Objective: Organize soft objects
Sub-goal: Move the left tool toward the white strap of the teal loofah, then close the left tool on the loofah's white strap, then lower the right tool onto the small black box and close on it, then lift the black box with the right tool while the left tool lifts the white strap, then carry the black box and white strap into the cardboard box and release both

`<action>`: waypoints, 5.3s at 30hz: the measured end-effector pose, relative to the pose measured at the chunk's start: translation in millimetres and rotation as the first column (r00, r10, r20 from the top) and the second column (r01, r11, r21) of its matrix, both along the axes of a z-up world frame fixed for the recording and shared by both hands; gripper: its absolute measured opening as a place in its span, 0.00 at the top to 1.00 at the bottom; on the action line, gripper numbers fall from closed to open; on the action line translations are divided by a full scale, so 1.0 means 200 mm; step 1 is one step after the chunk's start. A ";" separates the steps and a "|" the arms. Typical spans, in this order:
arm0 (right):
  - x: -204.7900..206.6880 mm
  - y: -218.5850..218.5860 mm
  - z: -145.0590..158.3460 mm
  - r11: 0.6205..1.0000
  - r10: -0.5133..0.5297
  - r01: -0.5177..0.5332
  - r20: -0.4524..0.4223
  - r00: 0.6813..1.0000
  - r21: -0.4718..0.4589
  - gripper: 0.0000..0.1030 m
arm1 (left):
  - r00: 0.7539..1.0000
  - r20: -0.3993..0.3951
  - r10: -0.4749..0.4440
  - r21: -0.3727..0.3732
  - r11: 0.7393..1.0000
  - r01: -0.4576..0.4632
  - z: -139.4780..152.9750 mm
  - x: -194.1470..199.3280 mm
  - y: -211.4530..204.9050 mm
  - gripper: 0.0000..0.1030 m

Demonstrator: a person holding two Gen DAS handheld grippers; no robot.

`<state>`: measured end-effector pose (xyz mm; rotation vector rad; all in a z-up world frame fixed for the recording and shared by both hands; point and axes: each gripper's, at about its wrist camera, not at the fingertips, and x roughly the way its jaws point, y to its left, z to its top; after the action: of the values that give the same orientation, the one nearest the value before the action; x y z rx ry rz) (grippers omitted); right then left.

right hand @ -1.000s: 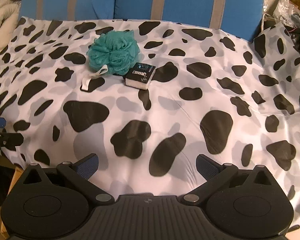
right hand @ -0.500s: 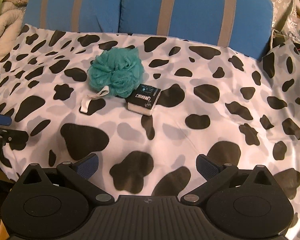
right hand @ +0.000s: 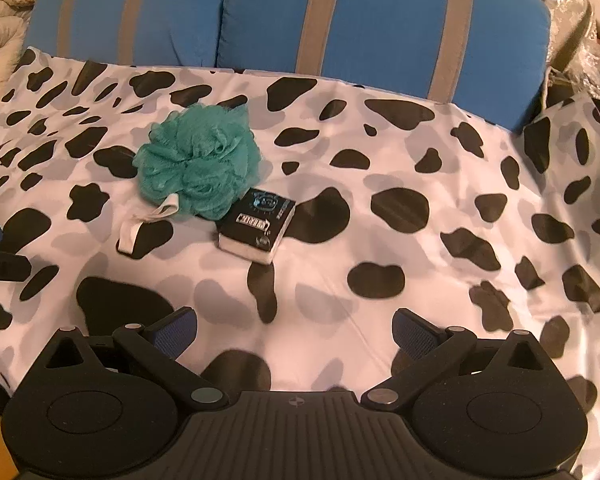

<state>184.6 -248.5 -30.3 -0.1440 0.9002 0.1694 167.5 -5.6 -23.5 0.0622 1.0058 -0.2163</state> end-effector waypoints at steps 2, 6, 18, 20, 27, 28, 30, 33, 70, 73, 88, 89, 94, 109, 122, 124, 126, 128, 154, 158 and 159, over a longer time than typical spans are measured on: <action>0.04 0.01 -0.01 1.000 0.003 -0.003 0.001 1.000 -0.001 0.00 | 1.000 -0.003 -0.005 0.000 1.000 0.005 -0.01 0.03 0.00 0.31; 0.10 0.02 -0.03 1.000 0.011 -0.011 0.002 1.000 -0.005 0.00 | 1.000 0.002 -0.029 0.000 1.000 0.029 -0.02 0.07 -0.01 0.31; 0.22 0.02 -0.06 1.000 -0.008 0.008 -0.006 1.000 -0.010 0.00 | 0.998 0.018 -0.068 0.002 0.998 0.067 -0.06 0.20 -0.06 0.31; 0.22 0.01 -0.06 1.000 -0.008 0.008 -0.010 1.000 -0.007 0.00 | 0.996 0.021 -0.088 0.003 0.996 0.088 -0.08 0.22 -0.08 0.31; 0.21 0.00 -0.04 1.000 -0.006 0.006 -0.005 1.000 0.003 0.00 | 0.984 0.067 -0.163 0.016 0.987 0.162 -0.15 0.26 -0.16 0.32; 0.20 0.00 -0.04 1.000 -0.007 0.007 -0.006 1.000 0.003 0.00 | 0.983 0.071 -0.170 0.018 0.985 0.170 -0.16 0.27 -0.17 0.33; 0.20 -0.01 -0.04 1.000 -0.007 0.007 -0.007 1.000 0.005 0.00 | 0.981 0.066 -0.181 0.031 0.983 0.179 -0.19 0.29 -0.20 0.45; 0.19 -0.03 -0.03 1.000 -0.012 0.012 -0.009 1.000 0.013 0.00 | 0.981 0.055 -0.185 0.056 0.982 0.182 -0.23 0.32 -0.23 0.49; 0.30 0.15 -0.08 0.998 0.045 -0.046 0.021 0.999 0.037 0.00 | 0.998 0.028 -0.059 -0.134 0.989 0.063 -0.13 0.26 0.03 0.98; 0.35 0.19 -0.10 0.999 0.037 -0.038 0.007 0.999 0.035 0.00 | 0.998 0.031 -0.053 -0.148 0.987 0.057 -0.11 0.24 0.08 0.98; 0.56 0.24 -0.26 0.998 -0.050 0.053 -0.071 0.996 0.044 0.09 | 0.997 0.070 -0.042 -0.136 0.989 0.052 -0.05 0.21 0.19 0.98; 0.56 0.25 -0.27 0.997 -0.060 0.063 -0.076 0.995 0.034 0.09 | 0.997 0.070 -0.043 -0.138 0.989 0.052 -0.05 0.21 0.19 0.98; 0.58 0.23 -0.29 0.995 -0.085 0.089 -0.108 0.990 0.036 0.21 | 0.997 0.069 -0.047 -0.143 0.988 0.056 -0.04 0.21 0.19 0.98; 0.50 0.13 -0.24 0.991 -0.097 0.107 -0.111 0.989 0.086 0.50 | 0.996 0.068 -0.050 -0.157 0.986 0.060 -0.02 0.19 0.14 0.98; 0.30 0.06 -0.09 0.995 -0.050 0.055 -0.066 0.997 0.084 0.51 | 0.997 0.061 -0.042 -0.144 0.988 0.051 0.04 0.08 0.07 0.98; 0.26 0.05 -0.07 0.995 -0.045 0.050 -0.062 0.997 0.084 0.51 | 0.997 0.065 -0.047 -0.133 0.990 0.055 0.05 0.04 0.05 0.98; 0.22 0.04 -0.05 0.996 -0.036 0.041 -0.057 0.998 0.082 0.51 | 0.997 0.065 -0.046 -0.124 0.991 0.054 0.06 0.02 0.03 0.98; 0.18 0.04 -0.03 0.996 -0.028 0.032 -0.054 0.998 0.082 0.51 | 0.997 0.066 -0.046 -0.107 0.993 0.053 0.06 -0.02 0.01 0.98; -0.45 -0.10 0.16 0.982 0.042 -0.033 -0.045 0.998 0.184 0.51 | 0.993 0.063 -0.096 -0.136 0.985 0.104 0.12 -0.49 -0.16 0.98; -0.57 -0.08 0.15 0.979 0.086 -0.072 -0.068 0.994 0.191 0.51 | 0.994 0.048 -0.102 -0.138 0.985 0.107 0.13 -0.58 -0.17 0.98; -0.59 -0.08 0.15 0.978 0.094 -0.078 -0.077 0.993 0.194 0.51 | 0.993 0.043 -0.107 -0.137 0.984 0.112 0.12 -0.60 -0.17 0.98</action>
<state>66.3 -263.8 -0.6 0.0030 0.9583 0.3435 46.9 -39.6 1.1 -0.0058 0.9507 -0.3839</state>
